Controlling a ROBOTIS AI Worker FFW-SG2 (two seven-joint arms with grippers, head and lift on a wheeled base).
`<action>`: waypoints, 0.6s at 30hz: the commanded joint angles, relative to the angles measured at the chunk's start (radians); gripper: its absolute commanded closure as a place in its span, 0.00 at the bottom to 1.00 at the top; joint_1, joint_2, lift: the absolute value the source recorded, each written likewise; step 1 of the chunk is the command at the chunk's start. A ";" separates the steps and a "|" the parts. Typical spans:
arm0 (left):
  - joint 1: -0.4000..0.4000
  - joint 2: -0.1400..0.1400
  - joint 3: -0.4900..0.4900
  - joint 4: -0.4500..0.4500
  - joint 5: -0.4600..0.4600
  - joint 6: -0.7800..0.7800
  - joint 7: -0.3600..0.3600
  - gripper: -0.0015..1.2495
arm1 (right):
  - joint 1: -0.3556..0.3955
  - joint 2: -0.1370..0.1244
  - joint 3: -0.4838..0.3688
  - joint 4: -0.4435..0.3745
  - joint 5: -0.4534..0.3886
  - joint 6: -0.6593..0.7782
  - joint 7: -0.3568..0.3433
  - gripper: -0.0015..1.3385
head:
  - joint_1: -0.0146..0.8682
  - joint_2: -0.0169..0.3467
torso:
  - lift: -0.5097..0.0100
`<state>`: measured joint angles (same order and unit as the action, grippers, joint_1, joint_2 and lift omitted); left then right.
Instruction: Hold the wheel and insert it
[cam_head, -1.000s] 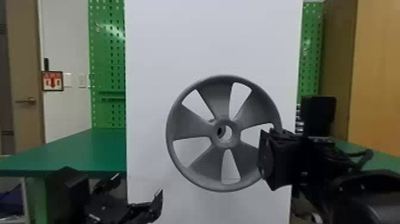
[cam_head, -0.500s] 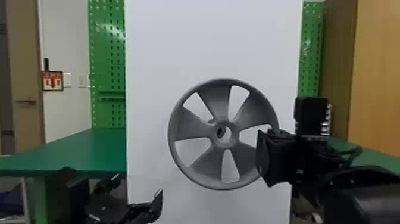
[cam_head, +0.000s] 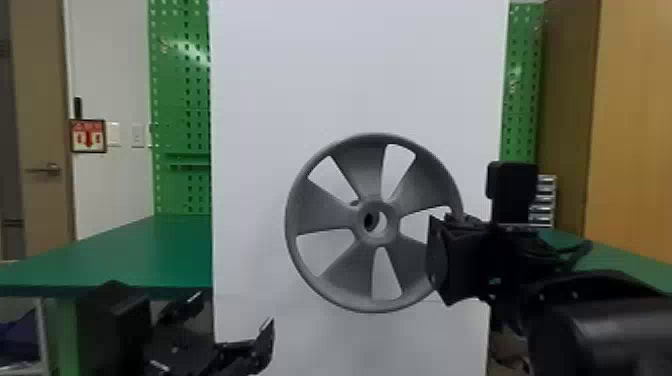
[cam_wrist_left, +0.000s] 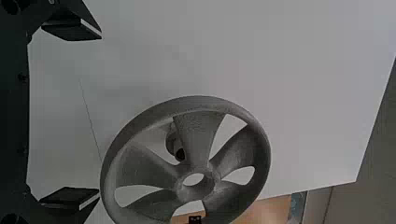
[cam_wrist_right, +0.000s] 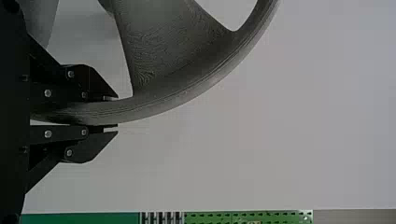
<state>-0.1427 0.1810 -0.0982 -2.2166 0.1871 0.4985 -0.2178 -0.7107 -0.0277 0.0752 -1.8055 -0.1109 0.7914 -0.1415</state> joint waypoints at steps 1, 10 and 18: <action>0.000 0.000 0.000 0.000 0.000 0.000 0.000 0.08 | -0.018 0.000 0.000 0.034 0.008 -0.015 0.000 0.87 | 0.13 0.09 | 0.13; 0.000 0.000 0.000 0.000 0.000 0.000 0.000 0.08 | -0.043 0.002 0.011 0.098 0.019 -0.035 0.010 0.87 | 0.13 0.09 | 0.13; -0.002 0.000 0.000 0.000 0.000 0.000 0.000 0.08 | -0.061 0.005 0.018 0.150 0.031 -0.064 0.017 0.87 | 0.13 0.09 | 0.13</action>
<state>-0.1429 0.1810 -0.0982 -2.2166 0.1871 0.4985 -0.2178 -0.7634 -0.0236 0.0920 -1.6777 -0.0852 0.7401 -0.1266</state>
